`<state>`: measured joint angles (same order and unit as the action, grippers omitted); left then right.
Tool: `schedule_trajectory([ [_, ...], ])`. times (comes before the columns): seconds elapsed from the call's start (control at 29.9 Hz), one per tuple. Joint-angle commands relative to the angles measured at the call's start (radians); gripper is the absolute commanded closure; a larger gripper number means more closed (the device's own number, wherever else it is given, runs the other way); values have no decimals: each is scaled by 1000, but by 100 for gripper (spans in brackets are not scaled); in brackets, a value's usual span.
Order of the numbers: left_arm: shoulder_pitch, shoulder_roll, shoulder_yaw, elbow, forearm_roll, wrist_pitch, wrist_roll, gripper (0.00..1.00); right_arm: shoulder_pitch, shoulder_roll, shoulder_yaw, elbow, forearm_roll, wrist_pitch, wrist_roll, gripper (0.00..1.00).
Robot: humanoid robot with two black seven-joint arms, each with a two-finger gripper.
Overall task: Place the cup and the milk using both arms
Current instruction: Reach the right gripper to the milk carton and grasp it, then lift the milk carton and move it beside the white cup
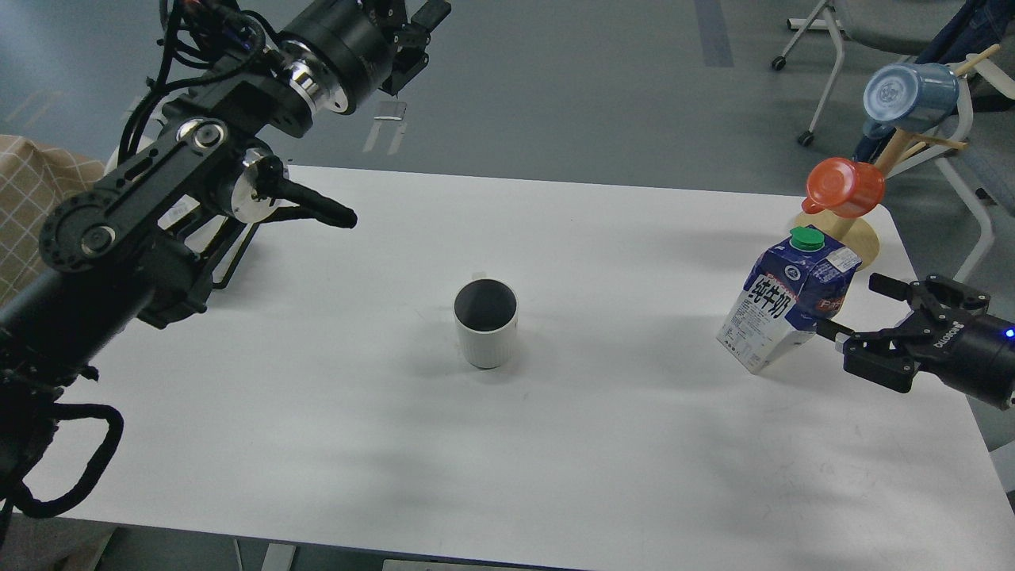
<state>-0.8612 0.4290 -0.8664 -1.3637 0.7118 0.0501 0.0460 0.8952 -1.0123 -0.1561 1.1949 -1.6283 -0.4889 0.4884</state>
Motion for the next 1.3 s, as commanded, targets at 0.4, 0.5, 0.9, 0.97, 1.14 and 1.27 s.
schedule_trajectory([
  [0.4,5,2,-3,-6,0,-4,-2,2,-133,198,150,-173,-2,0,0,1],
  [0.5,5,0,-2,-6,-2,-4,0,2,-140,216,155,-178,-4,0,0,5],
  [0.9,5,-3,-2,-11,0,-6,0,2,-142,219,188,-193,-5,0,0,66],
  [0.97,5,-3,-2,-11,-2,-6,-2,2,-145,218,193,-192,-5,0,0,73],
  [1.14,13,-3,-2,-11,0,-6,-2,2,-151,208,198,-182,-4,0,0,100],
  [1.27,30,-4,-2,-18,0,-6,0,2,-151,184,260,-124,-2,0,0,100],
])
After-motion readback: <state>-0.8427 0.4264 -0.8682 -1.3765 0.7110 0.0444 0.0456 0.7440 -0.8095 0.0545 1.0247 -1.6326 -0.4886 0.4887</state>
